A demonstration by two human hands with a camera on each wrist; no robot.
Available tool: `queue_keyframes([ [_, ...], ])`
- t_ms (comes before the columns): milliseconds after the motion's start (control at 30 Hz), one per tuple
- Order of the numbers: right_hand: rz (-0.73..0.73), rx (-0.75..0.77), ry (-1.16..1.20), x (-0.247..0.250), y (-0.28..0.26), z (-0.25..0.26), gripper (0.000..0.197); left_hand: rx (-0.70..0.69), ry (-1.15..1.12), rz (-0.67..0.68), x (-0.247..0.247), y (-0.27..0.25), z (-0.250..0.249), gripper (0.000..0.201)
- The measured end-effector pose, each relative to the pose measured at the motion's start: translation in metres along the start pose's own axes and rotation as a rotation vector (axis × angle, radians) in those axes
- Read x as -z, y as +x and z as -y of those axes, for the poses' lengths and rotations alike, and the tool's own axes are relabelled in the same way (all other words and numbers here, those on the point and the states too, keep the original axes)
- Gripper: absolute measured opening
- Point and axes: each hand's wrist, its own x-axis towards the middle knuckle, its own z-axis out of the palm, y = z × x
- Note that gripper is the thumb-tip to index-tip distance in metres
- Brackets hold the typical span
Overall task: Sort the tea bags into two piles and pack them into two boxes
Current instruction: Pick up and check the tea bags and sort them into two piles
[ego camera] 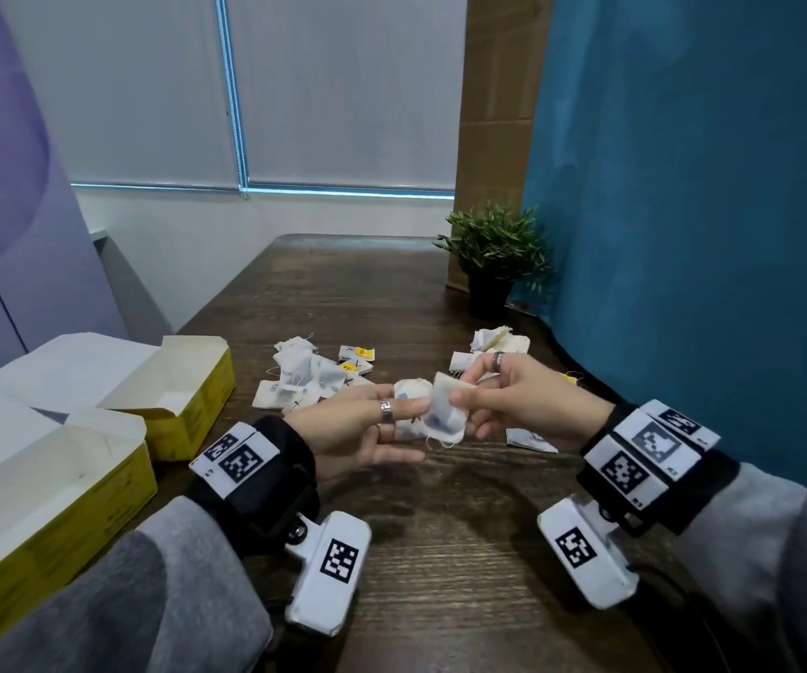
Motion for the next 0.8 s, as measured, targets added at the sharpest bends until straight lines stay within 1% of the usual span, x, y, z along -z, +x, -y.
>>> queue_keyframes([
  [67,0.066,-0.011,-0.035,-0.012,0.007,0.0,0.008,-0.02,0.036,-0.025,0.001,0.003,0.002,0.015],
  [100,0.098,-0.017,-0.046,-0.015,0.011,0.001,0.007,-0.025,0.05,-0.06,0.004,0.005,0.002,0.017],
  [133,0.108,-0.024,-0.062,-0.014,0.014,0.003,0.009,-0.021,0.062,-0.109,0.008,0.007,0.001,0.021],
  [167,0.086,-0.032,-0.083,-0.01,0.019,0.005,0.012,-0.013,0.088,-0.165,0.014,0.009,-0.003,0.023],
  [233,-0.034,-0.044,-0.121,0.01,0.029,0.009,0.014,-0.007,0.21,-0.273,0.027,0.011,-0.014,0.023],
  [333,-0.222,-0.061,-0.185,0.051,0.044,0.009,0.007,-0.044,0.402,-0.423,0.047,0.016,-0.036,0.012],
  [400,-0.278,-0.076,-0.314,0.074,0.054,0.005,0.008,-0.049,0.511,-0.513,0.062,0.024,-0.047,0.015],
  [433,-0.264,-0.095,-0.416,0.084,0.058,0.003,0.007,-0.036,0.564,-0.545,0.069,0.028,-0.051,0.016],
  [467,-0.215,-0.132,-0.539,0.092,0.061,0.001,0.006,-0.019,0.635,-0.581,0.075,0.033,-0.054,0.024],
  [500,-0.142,-0.187,-0.67,0.098,0.063,-0.001,0.01,0.006,0.724,-0.617,0.081,0.038,-0.055,0.036],
  [567,0.029,-0.304,-0.873,0.103,0.065,-0.005,0.029,0.05,0.877,-0.66,0.087,0.047,-0.057,0.052],
  [600,0.101,-0.361,-0.919,0.103,0.065,-0.008,0.038,0.064,0.913,-0.665,0.089,0.051,-0.056,0.056],
  [633,0.164,-0.412,-0.928,0.102,0.064,-0.01,0.044,0.084,0.923,-0.667,0.093,0.056,-0.055,0.057],
  [700,0.287,-0.477,-0.93,0.096,0.062,-0.014,0.049,0.132,0.932,-0.667,0.099,0.064,-0.051,0.057],
  [767,0.386,-0.497,-0.989,0.092,0.062,-0.021,0.047,0.178,0.947,-0.659,0.105,0.071,-0.047,0.05],
  [800,0.414,-0.499,-1.025,0.091,0.062,-0.025,0.044,0.195,0.941,-0.651,0.106,0.073,-0.045,0.046],
])
